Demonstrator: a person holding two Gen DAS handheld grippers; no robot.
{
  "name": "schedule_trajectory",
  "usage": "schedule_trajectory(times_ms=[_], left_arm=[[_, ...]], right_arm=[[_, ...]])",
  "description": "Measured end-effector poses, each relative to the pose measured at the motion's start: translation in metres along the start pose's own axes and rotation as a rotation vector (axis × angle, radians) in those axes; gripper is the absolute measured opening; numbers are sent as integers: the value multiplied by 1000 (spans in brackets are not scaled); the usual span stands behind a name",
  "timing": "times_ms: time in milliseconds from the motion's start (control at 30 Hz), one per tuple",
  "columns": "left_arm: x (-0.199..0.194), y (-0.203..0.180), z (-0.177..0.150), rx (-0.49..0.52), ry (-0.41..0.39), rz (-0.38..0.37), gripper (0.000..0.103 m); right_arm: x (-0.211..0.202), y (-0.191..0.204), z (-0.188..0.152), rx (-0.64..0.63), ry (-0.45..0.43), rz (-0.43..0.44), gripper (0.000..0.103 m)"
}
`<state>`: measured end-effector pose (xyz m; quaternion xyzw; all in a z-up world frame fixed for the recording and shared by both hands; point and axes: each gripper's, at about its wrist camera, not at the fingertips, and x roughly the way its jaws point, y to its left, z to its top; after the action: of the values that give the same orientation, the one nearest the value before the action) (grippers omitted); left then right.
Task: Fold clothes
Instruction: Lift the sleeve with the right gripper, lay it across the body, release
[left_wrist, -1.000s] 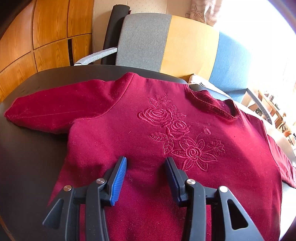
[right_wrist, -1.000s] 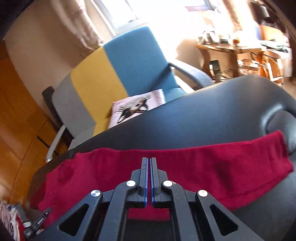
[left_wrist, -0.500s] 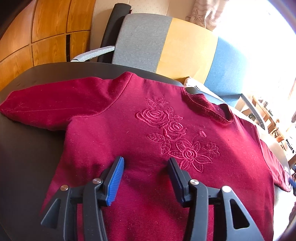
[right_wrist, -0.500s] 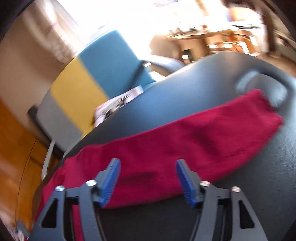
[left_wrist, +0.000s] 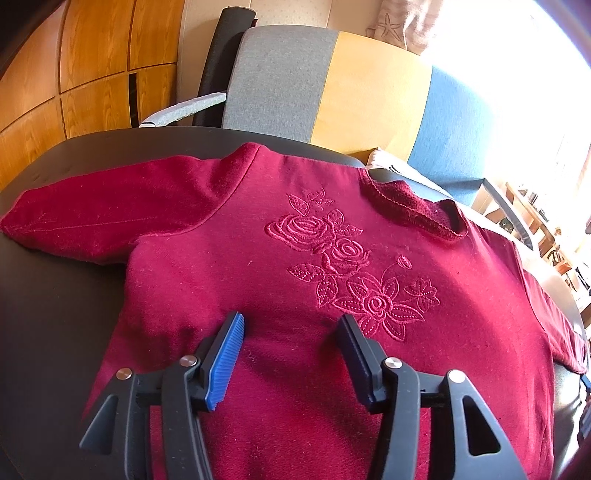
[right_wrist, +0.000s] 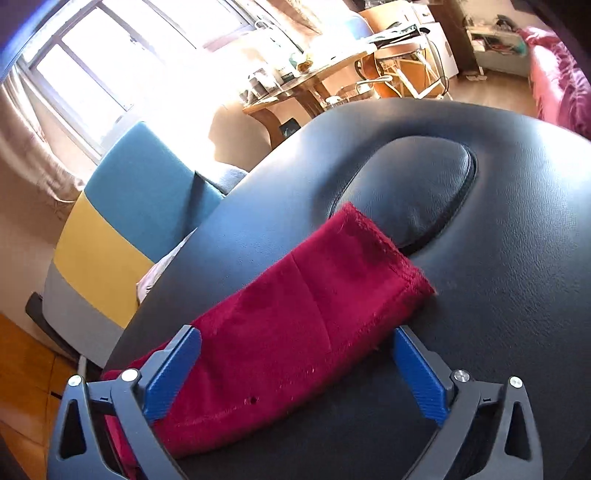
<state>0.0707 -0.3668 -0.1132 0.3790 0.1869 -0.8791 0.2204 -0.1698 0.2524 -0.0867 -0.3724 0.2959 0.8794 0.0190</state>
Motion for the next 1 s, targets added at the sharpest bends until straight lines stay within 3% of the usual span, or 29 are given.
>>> schedule_trajectory(times_ms=[133, 200, 267, 333, 500, 700, 1000], left_arm=[[-1, 0, 0, 5, 1, 4, 54], [-1, 0, 0, 7, 1, 5, 54], [-1, 0, 0, 6, 1, 3, 54], [-1, 1, 0, 5, 1, 0, 54], [-2, 1, 0, 3, 0, -3, 54], [-1, 3, 0, -12, -4, -16, 54], [0, 3, 0, -26, -8, -29, 54]], right_arm=[[15, 14, 3, -51, -26, -80, 103], [20, 23, 4, -116, -13, -153, 88], [23, 23, 7, -160, -9, -227, 35], [21, 12, 14, -138, -1, -238, 14], [7, 24, 22, -155, 9, -160, 10], [-3, 103, 7, -263, 28, 78, 10], [4, 243, -108, -462, 197, 377, 10]])
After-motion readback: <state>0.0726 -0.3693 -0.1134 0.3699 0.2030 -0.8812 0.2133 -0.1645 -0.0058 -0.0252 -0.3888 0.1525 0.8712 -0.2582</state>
